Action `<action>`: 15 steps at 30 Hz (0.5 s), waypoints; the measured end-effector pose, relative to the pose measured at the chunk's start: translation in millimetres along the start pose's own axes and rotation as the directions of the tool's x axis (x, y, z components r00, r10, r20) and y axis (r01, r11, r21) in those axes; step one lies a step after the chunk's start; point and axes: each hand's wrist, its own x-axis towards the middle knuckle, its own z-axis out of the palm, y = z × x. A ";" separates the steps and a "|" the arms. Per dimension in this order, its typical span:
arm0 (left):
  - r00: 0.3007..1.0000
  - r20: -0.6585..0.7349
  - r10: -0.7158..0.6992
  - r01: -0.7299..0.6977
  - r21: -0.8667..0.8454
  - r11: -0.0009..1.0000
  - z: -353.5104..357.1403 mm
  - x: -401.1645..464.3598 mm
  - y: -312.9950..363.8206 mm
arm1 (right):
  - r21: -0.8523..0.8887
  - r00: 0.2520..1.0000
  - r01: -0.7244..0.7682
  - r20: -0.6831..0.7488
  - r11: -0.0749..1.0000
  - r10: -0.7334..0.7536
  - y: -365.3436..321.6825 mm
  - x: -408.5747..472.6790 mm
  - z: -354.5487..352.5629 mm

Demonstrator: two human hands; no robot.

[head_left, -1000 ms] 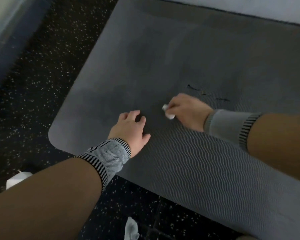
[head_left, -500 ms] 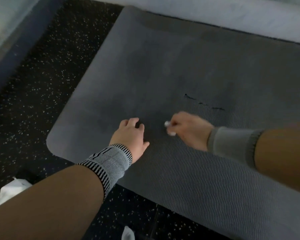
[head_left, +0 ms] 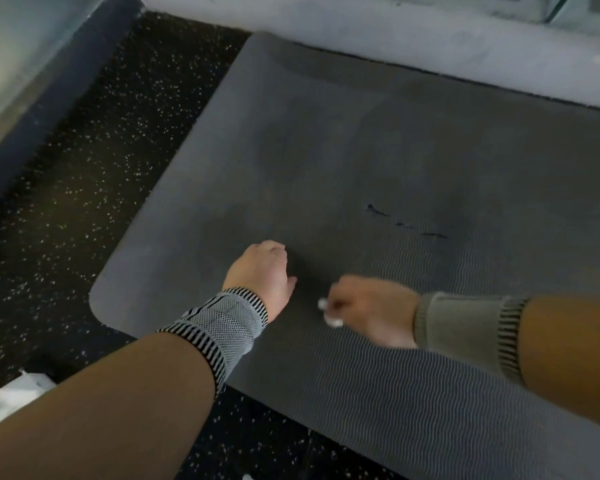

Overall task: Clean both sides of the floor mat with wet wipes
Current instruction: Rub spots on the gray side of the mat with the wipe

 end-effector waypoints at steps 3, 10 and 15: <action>0.998 -0.044 -0.044 0.043 -0.035 0.998 0.2 4.0 6.1 | -0.061 0.999 0.043 0.010 0.997 -0.043 24.9 -6.9 -12.6; 0.998 -0.026 -0.050 0.050 -0.003 0.999 1.1 15.1 10.2 | -0.129 0.979 -0.142 -0.165 0.981 0.120 37.7 2.6 -26.1; 0.998 -0.039 -0.054 0.051 -0.092 0.994 4.9 19.3 5.3 | -0.113 0.997 0.081 -0.002 0.990 -0.082 19.2 20.2 -22.9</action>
